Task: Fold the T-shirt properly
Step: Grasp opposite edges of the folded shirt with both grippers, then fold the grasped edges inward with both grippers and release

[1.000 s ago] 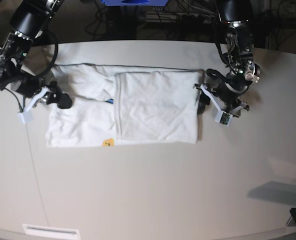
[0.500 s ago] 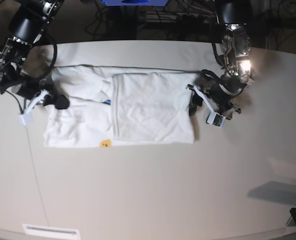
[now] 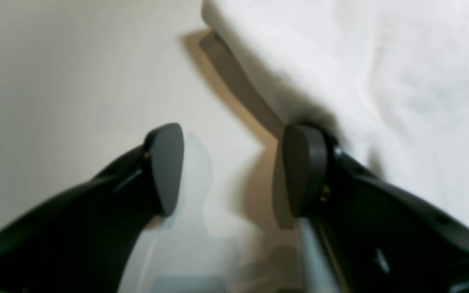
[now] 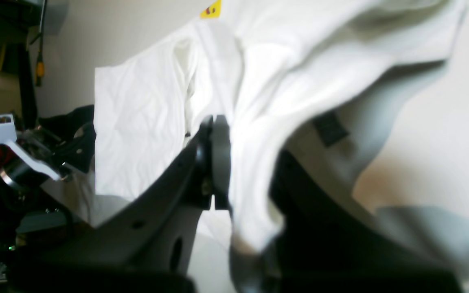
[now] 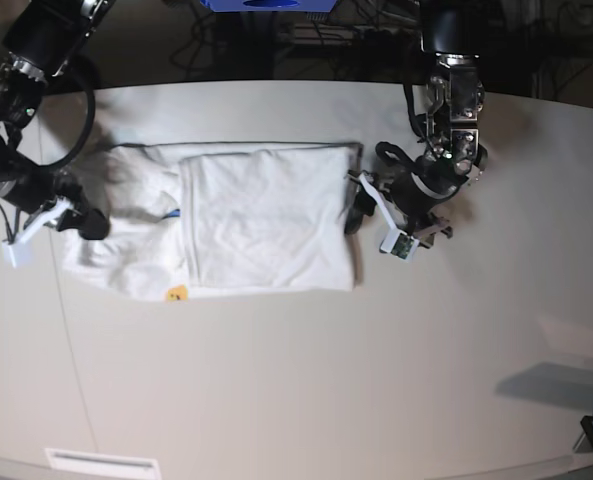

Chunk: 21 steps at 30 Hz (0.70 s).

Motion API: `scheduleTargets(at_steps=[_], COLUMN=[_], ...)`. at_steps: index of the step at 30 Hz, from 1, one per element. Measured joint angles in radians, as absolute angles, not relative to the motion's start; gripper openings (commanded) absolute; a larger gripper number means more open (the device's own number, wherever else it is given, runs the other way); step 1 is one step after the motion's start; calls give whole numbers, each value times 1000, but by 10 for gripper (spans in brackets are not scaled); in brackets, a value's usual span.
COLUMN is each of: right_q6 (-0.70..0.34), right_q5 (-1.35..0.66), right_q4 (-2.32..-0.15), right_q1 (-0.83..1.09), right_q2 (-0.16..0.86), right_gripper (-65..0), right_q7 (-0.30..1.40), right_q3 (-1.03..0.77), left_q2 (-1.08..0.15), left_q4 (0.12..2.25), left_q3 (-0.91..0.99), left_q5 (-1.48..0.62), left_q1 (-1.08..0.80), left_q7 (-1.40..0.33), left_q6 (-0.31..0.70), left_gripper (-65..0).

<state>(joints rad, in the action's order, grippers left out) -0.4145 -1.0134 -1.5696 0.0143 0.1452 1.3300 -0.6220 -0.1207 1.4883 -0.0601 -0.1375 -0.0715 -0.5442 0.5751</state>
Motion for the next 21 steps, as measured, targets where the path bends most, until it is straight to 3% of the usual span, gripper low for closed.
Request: scheduleTargets(at_steps=[5, 13, 21], right_q6=[-344, -339, -293], right_q5=[-992, -1006, -1008], right_q4=[-1658, -1753, -1831], right_q1=[47, 75, 76], right_q2=[146, 145, 145], right_gripper=[-647, -647, -647], right_q7=[1340, 1337, 1325], right_q3=[-622, -618, -498], left_q2=[-73, -30, -3], left_q4=[1453, 1393, 1389], left_q3=[-79, -115, -216], left_q5=[-121, -134, -135], left_q1=[-51, -8, -6], left_q7=[-517, -492, -495], left_q6=[576, 575, 580], left_gripper=[-264, -264, -264])
